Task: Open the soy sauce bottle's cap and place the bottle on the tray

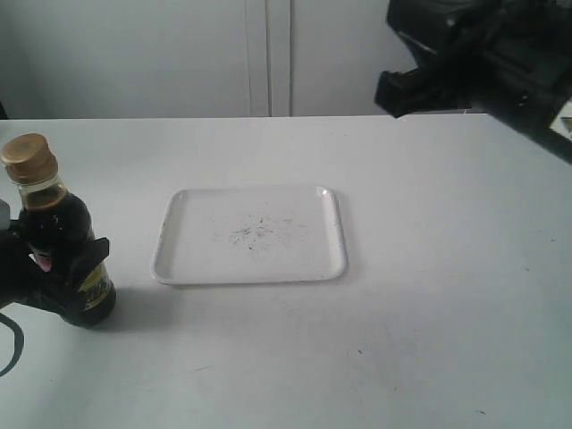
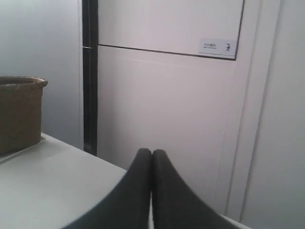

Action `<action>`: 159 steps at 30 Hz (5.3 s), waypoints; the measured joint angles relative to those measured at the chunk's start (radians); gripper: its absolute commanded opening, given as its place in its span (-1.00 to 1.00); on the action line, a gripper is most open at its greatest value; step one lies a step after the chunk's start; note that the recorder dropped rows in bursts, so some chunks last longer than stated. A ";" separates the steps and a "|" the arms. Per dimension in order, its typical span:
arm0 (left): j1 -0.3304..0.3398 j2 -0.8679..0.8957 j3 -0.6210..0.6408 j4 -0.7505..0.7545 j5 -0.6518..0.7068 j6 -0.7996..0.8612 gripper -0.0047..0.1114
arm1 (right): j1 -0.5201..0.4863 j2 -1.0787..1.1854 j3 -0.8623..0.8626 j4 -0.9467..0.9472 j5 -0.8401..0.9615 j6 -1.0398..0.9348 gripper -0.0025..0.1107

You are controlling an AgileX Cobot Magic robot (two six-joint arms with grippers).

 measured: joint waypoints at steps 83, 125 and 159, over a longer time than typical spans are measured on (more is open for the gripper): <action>0.000 0.000 0.000 0.004 0.000 -0.010 -0.92 | 0.426 0.931 -0.689 -0.125 -0.226 -0.637 -0.96; 0.000 0.000 0.000 0.010 0.000 -0.014 -0.92 | 0.504 0.824 -0.689 -0.172 -0.313 -0.416 -0.96; 0.000 0.000 0.000 0.010 0.000 -0.014 -0.92 | 0.433 0.611 -0.777 -0.181 0.929 -0.174 -0.96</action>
